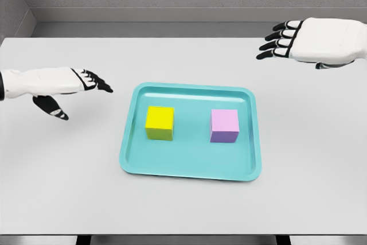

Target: Push two cubes

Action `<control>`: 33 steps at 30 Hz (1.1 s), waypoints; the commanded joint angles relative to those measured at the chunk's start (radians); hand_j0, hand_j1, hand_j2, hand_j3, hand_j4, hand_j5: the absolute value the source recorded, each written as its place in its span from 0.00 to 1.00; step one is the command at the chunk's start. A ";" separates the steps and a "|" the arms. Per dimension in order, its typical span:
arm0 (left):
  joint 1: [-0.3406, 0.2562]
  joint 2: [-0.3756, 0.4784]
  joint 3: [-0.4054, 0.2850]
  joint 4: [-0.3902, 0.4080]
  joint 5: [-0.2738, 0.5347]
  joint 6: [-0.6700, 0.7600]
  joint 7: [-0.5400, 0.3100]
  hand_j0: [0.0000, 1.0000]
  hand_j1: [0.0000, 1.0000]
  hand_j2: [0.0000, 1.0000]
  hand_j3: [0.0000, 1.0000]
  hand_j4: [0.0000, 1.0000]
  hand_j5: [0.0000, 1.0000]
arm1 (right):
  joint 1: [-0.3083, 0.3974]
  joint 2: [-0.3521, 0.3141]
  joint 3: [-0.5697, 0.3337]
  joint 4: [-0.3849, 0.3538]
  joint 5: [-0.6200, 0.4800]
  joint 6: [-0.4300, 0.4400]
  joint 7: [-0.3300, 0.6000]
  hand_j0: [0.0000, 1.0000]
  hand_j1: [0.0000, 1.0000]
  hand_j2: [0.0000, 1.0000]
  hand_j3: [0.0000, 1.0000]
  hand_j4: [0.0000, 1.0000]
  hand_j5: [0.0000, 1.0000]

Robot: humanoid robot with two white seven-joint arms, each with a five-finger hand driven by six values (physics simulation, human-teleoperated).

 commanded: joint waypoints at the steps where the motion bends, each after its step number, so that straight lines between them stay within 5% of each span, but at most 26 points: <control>1: 0.000 0.004 -0.011 -0.002 0.006 0.003 0.000 1.00 1.00 1.00 1.00 1.00 1.00 | 0.000 0.015 0.002 -0.004 -0.002 0.002 0.001 1.00 1.00 1.00 1.00 1.00 1.00; 5: -0.002 -0.001 -0.026 -0.002 0.000 0.003 0.000 0.97 0.97 0.97 0.97 0.97 0.97 | -0.005 0.015 0.005 0.002 -0.007 0.002 0.001 1.00 1.00 1.00 1.00 1.00 1.00; 6: -0.012 -0.018 -0.029 -0.002 -0.021 0.003 0.000 0.79 0.79 0.79 0.79 0.79 0.79 | 0.003 0.009 0.018 0.002 -0.005 0.002 0.001 0.97 0.97 0.97 0.97 0.97 0.97; 7: -0.018 -0.051 -0.033 0.003 -0.052 0.003 0.000 0.62 0.62 0.62 0.62 0.62 0.62 | 0.002 0.004 0.059 0.005 -0.004 0.002 0.001 0.60 0.60 0.60 0.60 0.60 0.60; 8: -0.028 -0.065 -0.033 0.007 -0.084 0.003 0.000 0.44 0.44 0.44 0.44 0.44 0.44 | 0.002 0.006 0.100 0.005 0.004 0.002 0.001 0.40 0.40 0.40 0.40 0.40 0.40; 10: -0.037 -0.067 -0.053 0.036 -0.106 0.003 0.000 0.38 0.38 0.38 0.38 0.38 0.38 | 0.003 0.011 0.168 0.027 0.008 0.002 0.001 0.24 0.24 0.24 0.24 0.24 0.24; 12: -0.041 -0.073 -0.082 0.040 -0.106 0.003 0.000 0.20 0.20 0.20 0.20 0.20 0.20 | 0.008 0.018 0.212 0.050 0.044 0.002 0.001 0.24 0.24 0.24 0.24 0.24 0.24; 14: -0.043 -0.099 -0.094 0.036 -0.107 0.003 0.000 0.16 0.16 0.16 0.16 0.16 0.16 | 0.009 0.030 0.249 0.079 0.048 0.002 0.001 0.19 0.19 0.19 0.19 0.19 0.19; 20: -0.060 -0.192 -0.148 0.004 -0.109 0.003 0.000 0.16 0.16 0.16 0.16 0.16 0.16 | 0.011 0.067 0.328 0.090 0.079 0.002 0.001 0.11 0.11 0.11 0.11 0.11 0.11; 30: -0.069 -0.229 -0.152 0.017 -0.172 0.003 0.000 0.16 0.16 0.16 0.16 0.16 0.16 | 0.009 0.132 0.374 0.130 0.108 0.002 0.001 0.11 0.11 0.11 0.11 0.11 0.11; 33: -0.072 -0.252 -0.154 0.069 -0.176 0.003 0.000 0.16 0.16 0.16 0.16 0.16 0.16 | 0.005 0.139 0.384 0.140 0.108 0.002 0.001 0.12 0.12 0.12 0.12 0.12 0.12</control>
